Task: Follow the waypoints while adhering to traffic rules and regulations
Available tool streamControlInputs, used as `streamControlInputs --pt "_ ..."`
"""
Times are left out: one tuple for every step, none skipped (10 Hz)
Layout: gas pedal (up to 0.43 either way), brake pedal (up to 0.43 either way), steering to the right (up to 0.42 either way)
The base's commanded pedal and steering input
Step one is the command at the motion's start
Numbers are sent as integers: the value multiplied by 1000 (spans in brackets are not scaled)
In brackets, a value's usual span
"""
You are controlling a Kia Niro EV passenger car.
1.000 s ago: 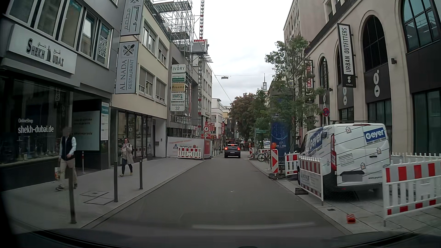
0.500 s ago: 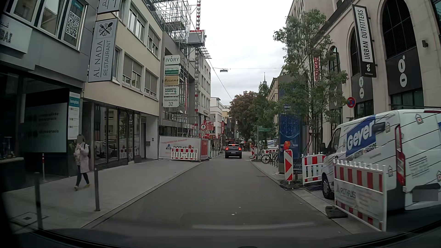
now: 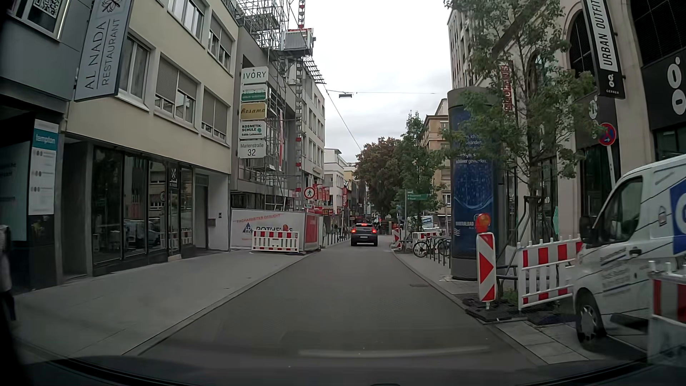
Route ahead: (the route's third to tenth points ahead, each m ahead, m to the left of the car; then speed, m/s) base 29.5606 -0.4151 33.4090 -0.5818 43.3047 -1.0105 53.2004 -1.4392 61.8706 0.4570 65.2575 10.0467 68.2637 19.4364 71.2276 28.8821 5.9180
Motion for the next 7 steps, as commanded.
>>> streamControlInputs --pt "0 0 5" --pt "0 0 5" --pt "0 0 5" --pt "0 0 5" --pt "0 0 5" --pt "0 0 5" --pt "0 0 5"
